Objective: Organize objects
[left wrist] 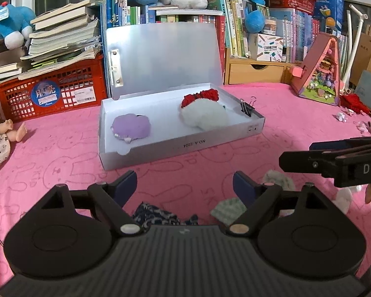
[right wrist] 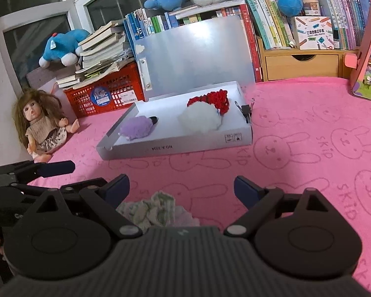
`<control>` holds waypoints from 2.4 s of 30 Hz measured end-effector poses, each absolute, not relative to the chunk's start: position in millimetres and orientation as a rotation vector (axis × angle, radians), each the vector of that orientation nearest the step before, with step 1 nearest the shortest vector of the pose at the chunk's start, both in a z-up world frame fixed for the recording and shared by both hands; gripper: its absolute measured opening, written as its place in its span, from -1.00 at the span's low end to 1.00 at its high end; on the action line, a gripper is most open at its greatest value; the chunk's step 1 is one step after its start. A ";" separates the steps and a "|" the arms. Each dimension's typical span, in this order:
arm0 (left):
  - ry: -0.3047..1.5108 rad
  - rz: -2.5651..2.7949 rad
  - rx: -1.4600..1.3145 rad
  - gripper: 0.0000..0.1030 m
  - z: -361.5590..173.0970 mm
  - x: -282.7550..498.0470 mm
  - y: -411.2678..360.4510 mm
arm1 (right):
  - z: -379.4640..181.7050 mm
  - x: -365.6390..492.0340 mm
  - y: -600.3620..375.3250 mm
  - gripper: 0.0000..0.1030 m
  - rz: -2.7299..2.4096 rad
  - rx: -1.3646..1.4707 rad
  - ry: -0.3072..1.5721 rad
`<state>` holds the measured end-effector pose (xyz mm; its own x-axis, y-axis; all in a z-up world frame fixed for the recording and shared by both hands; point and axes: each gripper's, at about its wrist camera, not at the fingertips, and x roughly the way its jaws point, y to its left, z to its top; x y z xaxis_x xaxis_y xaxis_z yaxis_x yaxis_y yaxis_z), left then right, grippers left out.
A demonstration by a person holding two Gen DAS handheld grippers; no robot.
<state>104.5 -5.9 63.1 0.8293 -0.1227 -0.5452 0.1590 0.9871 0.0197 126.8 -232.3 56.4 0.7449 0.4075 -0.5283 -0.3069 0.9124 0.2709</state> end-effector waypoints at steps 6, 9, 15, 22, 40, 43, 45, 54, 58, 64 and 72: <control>0.565 -0.165 0.073 0.71 64.2 85.3 -3.5 | 52.8 109.0 -234.3 0.86 0.390 0.127 0.601; 0.565 -0.179 0.070 0.72 63.6 75.3 -1.8 | 50.3 101.0 -235.3 0.86 0.391 0.103 0.596; 0.577 -0.179 0.104 0.73 56.4 60.0 -4.0 | 39.0 92.1 -237.2 0.86 0.389 0.068 0.622; 0.597 -0.195 0.107 0.73 49.2 41.0 -2.2 | 32.5 73.0 -232.9 0.86 0.417 0.013 0.602; 0.616 -0.227 0.097 0.43 28.7 8.6 -5.3 | 14.4 36.6 -207.8 0.63 0.454 -0.167 0.544; 0.609 -0.259 0.110 0.22 29.7 4.9 -9.9 | 12.0 37.3 -206.4 0.61 0.472 -0.163 0.559; 0.604 -0.284 0.118 0.02 29.9 2.2 -13.6 | 11.4 35.4 -204.7 0.58 0.486 -0.168 0.558; 0.583 -0.316 0.156 -0.15 24.8 2.8 -27.3 | 7.3 38.7 -200.6 0.05 0.504 -0.141 0.590; 0.589 -0.307 0.151 -0.15 21.9 9.0 -27.9 | 5.9 39.1 -197.0 -0.20 0.516 -0.146 0.589; 0.606 -0.310 0.131 -0.18 17.4 11.5 -26.5 | 7.5 41.5 -200.2 -0.31 0.494 -0.115 0.593; 0.603 -0.307 0.142 -0.20 11.6 14.8 -34.8 | 10.9 38.6 -212.2 -0.31 0.437 -0.131 0.575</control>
